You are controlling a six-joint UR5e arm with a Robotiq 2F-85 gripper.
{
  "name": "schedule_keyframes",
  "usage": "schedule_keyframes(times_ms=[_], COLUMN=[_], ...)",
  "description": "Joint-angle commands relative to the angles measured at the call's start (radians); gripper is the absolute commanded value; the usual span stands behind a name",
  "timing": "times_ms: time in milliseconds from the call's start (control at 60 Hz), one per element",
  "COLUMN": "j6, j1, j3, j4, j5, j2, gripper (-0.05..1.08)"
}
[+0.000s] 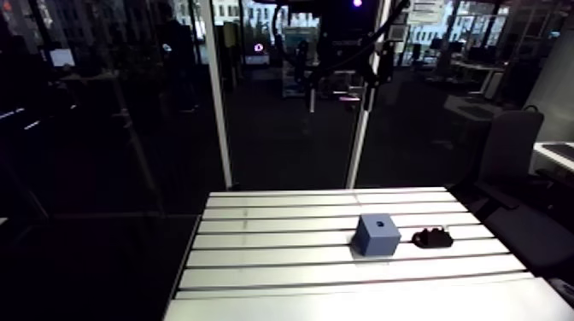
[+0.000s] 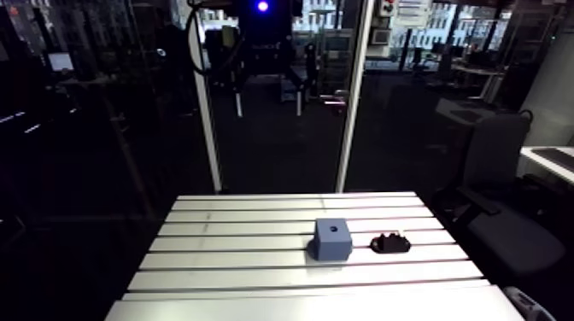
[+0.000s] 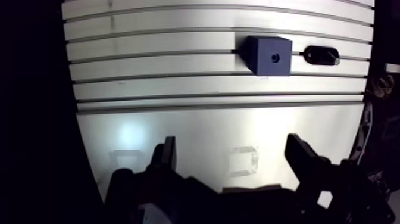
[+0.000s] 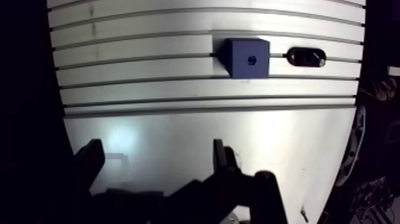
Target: Pick up the M10 bolt and insert it into the hex recess until seated.
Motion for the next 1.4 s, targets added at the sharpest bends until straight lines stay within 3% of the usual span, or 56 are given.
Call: schedule_keyframes(times_ms=[17,500,983,1100,1133,1167,1200,1267,1400], j6=[0.005,0.006,-0.061,-0.122,-0.148,-0.148,-0.181,-0.22,-0.278], j1=[0.086,0.087,0.083,0.052,0.013,0.013,-0.033,-0.072,-0.092], j3=[0.028,0.026,0.02,0.035,0.044,0.044,0.054,0.066,0.09], j4=[-0.052,-0.052,-0.055,-0.084,-0.111,-0.111,-0.128,-0.139,-0.187], j5=[0.002,0.002,-0.01,-0.025,-0.034,-0.034,-0.042,-0.043,-0.044], j2=[-0.02,-0.02,-0.016,-0.017,-0.017,-0.017,-0.017,-0.017,-0.017], gripper=[0.01,0.01,0.01,0.01,0.01,0.01,0.01,0.01,0.04])
